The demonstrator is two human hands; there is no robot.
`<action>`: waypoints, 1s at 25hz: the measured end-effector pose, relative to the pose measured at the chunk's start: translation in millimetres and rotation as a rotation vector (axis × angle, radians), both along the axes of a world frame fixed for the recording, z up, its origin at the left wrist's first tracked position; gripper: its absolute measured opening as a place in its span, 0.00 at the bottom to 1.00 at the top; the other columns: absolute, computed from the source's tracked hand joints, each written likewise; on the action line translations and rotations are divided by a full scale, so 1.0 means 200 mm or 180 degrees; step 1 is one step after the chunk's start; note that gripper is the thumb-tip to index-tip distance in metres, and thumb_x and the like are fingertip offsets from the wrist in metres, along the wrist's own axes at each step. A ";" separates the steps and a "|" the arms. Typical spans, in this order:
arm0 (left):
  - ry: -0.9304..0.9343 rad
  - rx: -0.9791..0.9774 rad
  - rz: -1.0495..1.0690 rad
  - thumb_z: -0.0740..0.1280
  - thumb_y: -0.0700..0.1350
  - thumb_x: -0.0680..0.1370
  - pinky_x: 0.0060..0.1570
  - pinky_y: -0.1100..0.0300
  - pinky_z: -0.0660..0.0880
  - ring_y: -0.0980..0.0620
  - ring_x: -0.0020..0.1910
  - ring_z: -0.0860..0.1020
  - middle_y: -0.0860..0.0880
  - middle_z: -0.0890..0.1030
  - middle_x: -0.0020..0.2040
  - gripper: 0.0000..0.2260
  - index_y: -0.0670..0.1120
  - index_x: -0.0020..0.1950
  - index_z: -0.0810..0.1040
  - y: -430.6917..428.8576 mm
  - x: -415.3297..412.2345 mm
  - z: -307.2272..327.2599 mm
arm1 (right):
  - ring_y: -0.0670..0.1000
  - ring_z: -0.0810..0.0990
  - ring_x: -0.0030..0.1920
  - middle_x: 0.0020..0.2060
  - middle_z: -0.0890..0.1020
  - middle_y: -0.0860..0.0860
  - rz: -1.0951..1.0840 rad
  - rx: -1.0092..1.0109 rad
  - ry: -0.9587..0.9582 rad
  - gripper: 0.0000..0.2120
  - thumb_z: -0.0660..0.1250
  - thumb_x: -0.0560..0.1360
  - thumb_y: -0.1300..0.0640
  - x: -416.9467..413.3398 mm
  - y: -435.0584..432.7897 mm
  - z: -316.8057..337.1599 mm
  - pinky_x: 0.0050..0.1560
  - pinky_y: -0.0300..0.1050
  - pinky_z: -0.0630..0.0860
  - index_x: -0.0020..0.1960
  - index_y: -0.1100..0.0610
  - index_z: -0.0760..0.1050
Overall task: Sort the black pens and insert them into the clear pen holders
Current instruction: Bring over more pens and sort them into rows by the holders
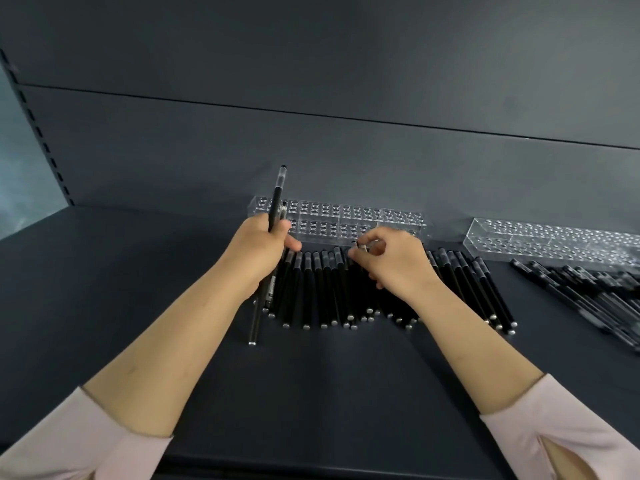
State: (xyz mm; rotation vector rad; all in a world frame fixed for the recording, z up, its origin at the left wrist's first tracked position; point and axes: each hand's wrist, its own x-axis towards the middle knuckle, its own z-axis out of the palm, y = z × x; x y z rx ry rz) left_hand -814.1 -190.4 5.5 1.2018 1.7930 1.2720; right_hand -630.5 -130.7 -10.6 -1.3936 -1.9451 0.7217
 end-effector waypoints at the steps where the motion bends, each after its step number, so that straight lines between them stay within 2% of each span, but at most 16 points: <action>1: -0.0154 0.0108 -0.0068 0.56 0.47 0.84 0.57 0.59 0.68 0.60 0.49 0.76 0.53 0.85 0.46 0.13 0.45 0.62 0.76 -0.01 0.01 0.01 | 0.47 0.76 0.29 0.37 0.79 0.51 -0.0030 0.0102 0.0081 0.07 0.71 0.74 0.52 0.00 0.00 0.01 0.34 0.41 0.75 0.50 0.55 0.79; 3: -0.0783 0.0231 -0.0309 0.57 0.46 0.84 0.66 0.52 0.69 0.54 0.58 0.79 0.52 0.86 0.48 0.12 0.45 0.63 0.76 -0.03 0.04 0.03 | 0.48 0.76 0.32 0.35 0.79 0.50 0.0013 0.0154 0.0349 0.06 0.69 0.75 0.52 0.00 0.00 0.03 0.36 0.43 0.76 0.47 0.55 0.80; 6: -0.1677 0.0297 -0.0692 0.55 0.44 0.85 0.67 0.55 0.69 0.52 0.64 0.76 0.51 0.84 0.56 0.13 0.45 0.65 0.74 -0.04 0.09 0.05 | 0.46 0.76 0.33 0.34 0.79 0.50 0.0291 -0.0411 0.1045 0.07 0.68 0.77 0.54 0.00 -0.05 0.07 0.32 0.37 0.75 0.45 0.57 0.81; 7: -0.1804 0.0327 -0.0736 0.55 0.44 0.85 0.64 0.57 0.70 0.52 0.65 0.75 0.51 0.83 0.58 0.12 0.45 0.65 0.74 -0.04 0.10 0.05 | 0.45 0.76 0.33 0.35 0.80 0.50 0.0449 -0.0741 0.1224 0.08 0.68 0.77 0.54 0.00 -0.07 0.09 0.33 0.36 0.75 0.47 0.59 0.81; 9: -0.1968 0.0374 -0.0737 0.56 0.46 0.85 0.53 0.62 0.74 0.53 0.65 0.74 0.52 0.80 0.63 0.11 0.48 0.64 0.74 -0.04 0.13 0.06 | 0.44 0.76 0.35 0.36 0.81 0.49 0.0826 -0.1295 0.1303 0.07 0.69 0.76 0.55 0.00 -0.11 0.11 0.35 0.36 0.75 0.48 0.58 0.81; 11: -0.2059 0.0417 -0.0714 0.56 0.46 0.84 0.40 0.64 0.79 0.55 0.60 0.76 0.52 0.78 0.66 0.11 0.48 0.63 0.74 -0.04 0.17 0.07 | 0.43 0.76 0.34 0.36 0.82 0.48 0.1129 -0.1504 0.1322 0.04 0.70 0.75 0.56 0.00 -0.14 0.11 0.35 0.36 0.74 0.46 0.57 0.81; 12: -0.2069 0.0426 -0.0715 0.56 0.47 0.84 0.38 0.64 0.79 0.57 0.55 0.78 0.53 0.78 0.66 0.11 0.48 0.64 0.74 -0.04 0.19 0.08 | 0.43 0.76 0.34 0.36 0.82 0.48 0.1214 -0.1528 0.1373 0.02 0.71 0.74 0.58 0.01 -0.14 0.11 0.35 0.36 0.74 0.45 0.56 0.81; 14: -0.2082 0.0438 -0.0688 0.56 0.47 0.84 0.42 0.60 0.78 0.59 0.50 0.80 0.54 0.78 0.65 0.12 0.48 0.65 0.74 -0.04 0.24 0.08 | 0.43 0.76 0.33 0.35 0.82 0.49 0.1237 -0.1518 0.1436 0.01 0.71 0.74 0.61 0.03 -0.15 0.12 0.34 0.35 0.73 0.43 0.56 0.81; 17: -0.2285 0.0437 -0.0420 0.57 0.45 0.84 0.56 0.54 0.77 0.50 0.61 0.77 0.48 0.77 0.66 0.12 0.46 0.65 0.74 -0.01 0.32 0.08 | 0.44 0.76 0.33 0.34 0.81 0.50 0.0902 -0.1322 0.1570 0.02 0.70 0.74 0.62 0.13 -0.12 0.14 0.33 0.35 0.73 0.43 0.58 0.80; 18: -0.2394 0.0406 -0.0348 0.57 0.45 0.84 0.57 0.51 0.77 0.47 0.61 0.77 0.47 0.76 0.66 0.12 0.45 0.65 0.74 -0.01 0.35 0.08 | 0.45 0.76 0.33 0.34 0.81 0.50 0.0729 -0.1226 0.1626 0.02 0.70 0.74 0.62 0.19 -0.11 0.15 0.33 0.35 0.73 0.43 0.58 0.80; 19: -0.2507 0.0383 -0.0347 0.57 0.45 0.84 0.53 0.51 0.80 0.46 0.57 0.80 0.45 0.76 0.64 0.12 0.45 0.65 0.74 0.00 0.40 0.09 | 0.45 0.76 0.33 0.34 0.81 0.50 0.0553 -0.1124 0.1657 0.01 0.70 0.74 0.62 0.27 -0.09 0.16 0.32 0.34 0.73 0.44 0.58 0.80; 20: -0.2601 0.0351 -0.0385 0.57 0.45 0.84 0.43 0.54 0.82 0.47 0.49 0.83 0.44 0.78 0.60 0.12 0.46 0.65 0.73 0.00 0.46 0.09 | 0.45 0.76 0.34 0.35 0.82 0.51 0.0383 -0.1044 0.1671 0.01 0.71 0.74 0.62 0.35 -0.07 0.16 0.31 0.34 0.73 0.45 0.58 0.80; 21: -0.2631 0.0285 -0.0417 0.56 0.46 0.84 0.31 0.61 0.79 0.51 0.37 0.82 0.44 0.80 0.52 0.12 0.47 0.64 0.74 0.01 0.52 0.10 | 0.45 0.77 0.35 0.36 0.82 0.52 0.0221 -0.0988 0.1656 0.03 0.71 0.74 0.62 0.44 -0.05 0.16 0.31 0.33 0.73 0.48 0.59 0.80; 22: -0.2568 0.0195 -0.0434 0.56 0.48 0.84 0.23 0.65 0.71 0.55 0.27 0.76 0.46 0.79 0.44 0.11 0.48 0.64 0.74 0.03 0.58 0.11 | 0.45 0.78 0.35 0.37 0.82 0.52 0.0068 -0.0937 0.1614 0.05 0.71 0.74 0.62 0.54 -0.03 0.16 0.30 0.33 0.74 0.50 0.59 0.80; 23: -0.2474 0.0120 -0.0454 0.56 0.48 0.84 0.19 0.67 0.64 0.57 0.23 0.69 0.47 0.76 0.38 0.11 0.48 0.63 0.74 0.05 0.66 0.11 | 0.45 0.78 0.34 0.38 0.83 0.52 -0.0063 -0.0874 0.1548 0.07 0.71 0.74 0.62 0.64 -0.01 0.15 0.31 0.34 0.74 0.52 0.59 0.79; 25: -0.2375 0.0013 -0.0453 0.57 0.44 0.84 0.19 0.67 0.58 0.57 0.23 0.63 0.48 0.72 0.34 0.09 0.43 0.60 0.74 0.10 0.84 0.11 | 0.45 0.78 0.33 0.37 0.82 0.51 -0.0291 -0.0695 0.1389 0.08 0.71 0.74 0.61 0.85 0.03 0.14 0.31 0.35 0.75 0.53 0.59 0.79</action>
